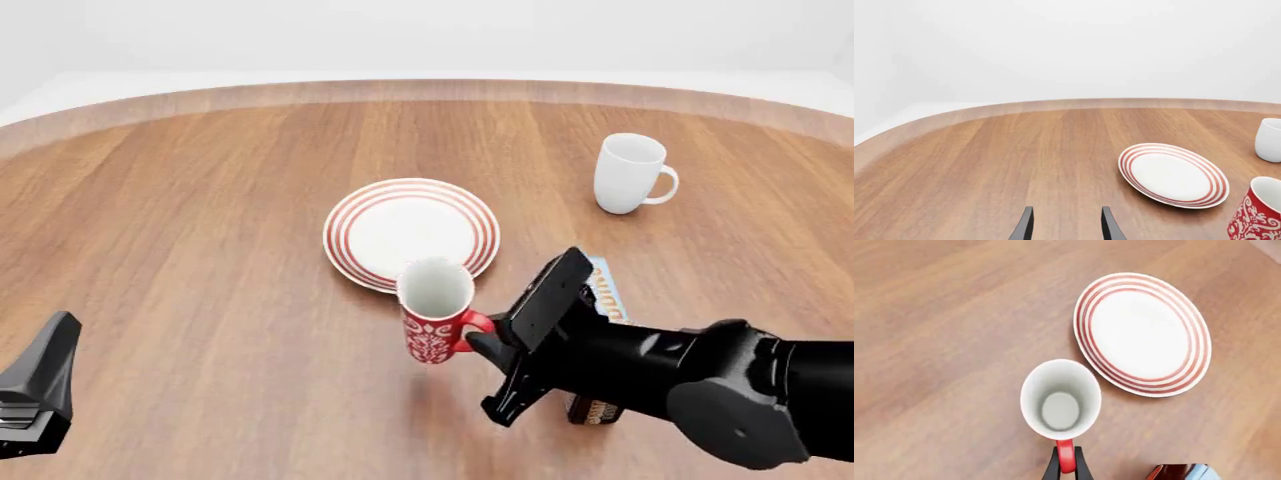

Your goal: Pick up the red mug and put it on the plate

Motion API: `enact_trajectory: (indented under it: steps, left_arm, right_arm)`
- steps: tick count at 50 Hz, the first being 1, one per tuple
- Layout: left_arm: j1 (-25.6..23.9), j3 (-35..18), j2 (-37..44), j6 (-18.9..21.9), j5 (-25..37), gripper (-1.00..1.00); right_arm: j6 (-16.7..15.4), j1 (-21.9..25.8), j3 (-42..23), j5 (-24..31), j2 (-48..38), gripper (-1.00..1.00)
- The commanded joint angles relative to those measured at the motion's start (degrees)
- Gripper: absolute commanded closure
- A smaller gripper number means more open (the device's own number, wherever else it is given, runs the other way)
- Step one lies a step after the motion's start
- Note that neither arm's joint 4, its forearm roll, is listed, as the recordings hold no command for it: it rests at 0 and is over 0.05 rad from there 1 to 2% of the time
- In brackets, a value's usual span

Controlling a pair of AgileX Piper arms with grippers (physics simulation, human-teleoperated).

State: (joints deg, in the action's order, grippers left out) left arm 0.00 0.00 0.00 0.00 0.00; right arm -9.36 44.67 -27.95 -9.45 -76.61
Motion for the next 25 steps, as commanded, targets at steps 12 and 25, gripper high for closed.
enact_trajectory:
  steps: [12,25]
  left_arm:
    - [0.0,0.0,0.0,0.0,0.0,-1.0]
    - [0.0,0.0,0.0,0.0,0.0,-1.0]
  right_arm:
    - [-1.04,0.22,-4.32,8.39,11.99,1.0]
    - [-2.66,-1.94,-8.19,10.33,13.38,1.0]
